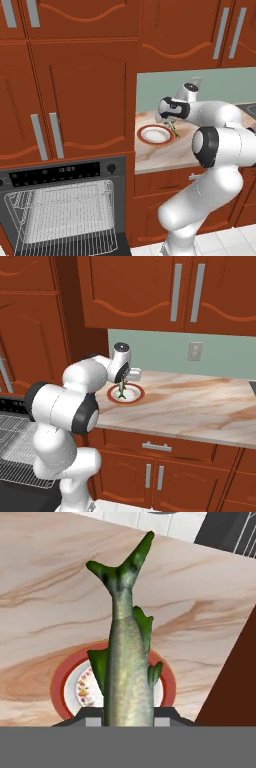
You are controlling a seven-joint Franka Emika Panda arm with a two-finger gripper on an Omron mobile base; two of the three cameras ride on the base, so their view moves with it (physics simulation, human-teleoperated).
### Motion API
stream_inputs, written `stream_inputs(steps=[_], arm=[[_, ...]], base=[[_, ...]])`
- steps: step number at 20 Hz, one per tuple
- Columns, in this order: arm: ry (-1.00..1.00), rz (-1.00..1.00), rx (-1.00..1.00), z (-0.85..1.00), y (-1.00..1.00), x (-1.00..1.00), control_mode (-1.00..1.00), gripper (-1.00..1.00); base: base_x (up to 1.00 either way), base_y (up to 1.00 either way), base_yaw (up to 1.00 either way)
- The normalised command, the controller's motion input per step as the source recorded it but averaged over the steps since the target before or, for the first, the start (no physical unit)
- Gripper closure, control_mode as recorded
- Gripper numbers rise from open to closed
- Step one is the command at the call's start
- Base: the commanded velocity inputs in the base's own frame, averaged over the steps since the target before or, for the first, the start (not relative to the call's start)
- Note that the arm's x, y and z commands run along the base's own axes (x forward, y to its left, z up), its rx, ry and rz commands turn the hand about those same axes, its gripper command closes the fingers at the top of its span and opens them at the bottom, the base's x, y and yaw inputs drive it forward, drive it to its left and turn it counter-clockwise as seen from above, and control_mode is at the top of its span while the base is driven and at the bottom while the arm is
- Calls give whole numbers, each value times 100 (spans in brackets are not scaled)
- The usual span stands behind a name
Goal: Take the fish from the oven and place it on the plate on the counter.
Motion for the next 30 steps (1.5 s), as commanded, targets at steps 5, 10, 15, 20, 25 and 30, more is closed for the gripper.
stream_inputs(steps=[5, 10, 15, 20, 25, 30], arm=[[6, 7, -3, -53, 0, 23, -100, 100], [1, 9, 0, -12, 0, 25, -100, 100], [0, 12, 0, -1, 0, 35, -100, 100], [0, 12, 0, -10, 0, 17, -100, 100], [0, 10, 0, -30, 0, 0, -100, 100], [0, 10, 0, -29, 0, 0, -100, 100]], base=[[0, 0, 0], [0, 0, 0], [0, 0, 0], [0, 0, 0], [0, 0, 0], [0, 0, 0]])
